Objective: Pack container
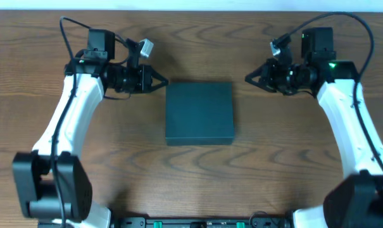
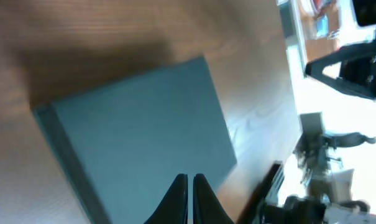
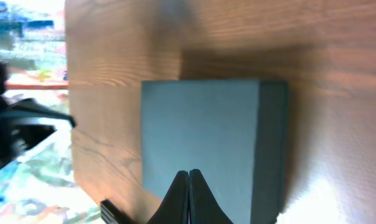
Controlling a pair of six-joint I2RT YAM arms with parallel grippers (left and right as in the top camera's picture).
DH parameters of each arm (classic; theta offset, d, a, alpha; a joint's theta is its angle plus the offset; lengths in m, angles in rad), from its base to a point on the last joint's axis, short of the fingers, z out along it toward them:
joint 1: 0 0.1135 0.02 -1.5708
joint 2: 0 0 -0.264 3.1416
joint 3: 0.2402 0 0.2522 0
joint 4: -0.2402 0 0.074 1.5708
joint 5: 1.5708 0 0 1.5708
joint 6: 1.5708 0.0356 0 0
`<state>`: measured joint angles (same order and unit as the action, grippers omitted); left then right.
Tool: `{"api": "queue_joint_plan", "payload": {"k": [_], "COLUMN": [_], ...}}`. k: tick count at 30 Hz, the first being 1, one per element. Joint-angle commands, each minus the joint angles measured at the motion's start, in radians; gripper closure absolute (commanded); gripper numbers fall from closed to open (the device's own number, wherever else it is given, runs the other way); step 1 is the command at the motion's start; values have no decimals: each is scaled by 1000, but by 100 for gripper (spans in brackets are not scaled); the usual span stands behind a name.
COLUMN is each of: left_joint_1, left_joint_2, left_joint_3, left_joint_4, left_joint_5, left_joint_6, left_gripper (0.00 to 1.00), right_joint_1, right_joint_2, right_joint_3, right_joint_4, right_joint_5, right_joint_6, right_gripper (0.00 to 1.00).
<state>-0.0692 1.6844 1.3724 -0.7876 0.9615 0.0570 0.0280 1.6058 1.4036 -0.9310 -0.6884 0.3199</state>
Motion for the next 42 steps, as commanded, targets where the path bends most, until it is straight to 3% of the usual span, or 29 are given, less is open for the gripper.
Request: {"api": "queue_joint_plan", "payload": {"k": [1,4,7,14,20,21,22,23,24,42], "left_joint_1": [-1,-1,0,0,0,0,0,0,0,0], "left_joint_2": [-100,-220,-389,-950,-1257,-1277,-1291,-1300,-1301,-1300], "left_joint_3": [-2,-92,-268,-710,-789,-789,-789,-789,-789,-790], "left_joint_4": [-97,-174,-117,-27,-50,-50,-50,-50,-50,-84], "left_joint_5": [-29,-19,11,-54,-135,-142,-142,-143,-142,-142], "left_joint_6": [171,249,249,84,-58,-64,-66,-65,-65,-64], "left_gripper": [94,94,94,94,94,84,39,5,4,4], "right_joint_1": [-3,-2,-2,-1,-1,-1,-1,-1,-1,-1], "right_joint_2": [-106,-246,-424,-1038,-1359,-1381,-1394,-1400,-1400,-1399], "right_joint_3": [9,-50,-190,-607,-688,-688,-689,-689,-689,-689], "right_joint_4": [-87,-179,-163,-117,-159,-166,-172,-177,-183,-219], "right_joint_5": [99,129,127,60,52,52,52,52,52,56], "right_joint_6": [-92,-153,-164,-149,-33,-18,-6,3,11,24], "right_gripper": [98,98,99,98,98,89,69,33,1,1]}}
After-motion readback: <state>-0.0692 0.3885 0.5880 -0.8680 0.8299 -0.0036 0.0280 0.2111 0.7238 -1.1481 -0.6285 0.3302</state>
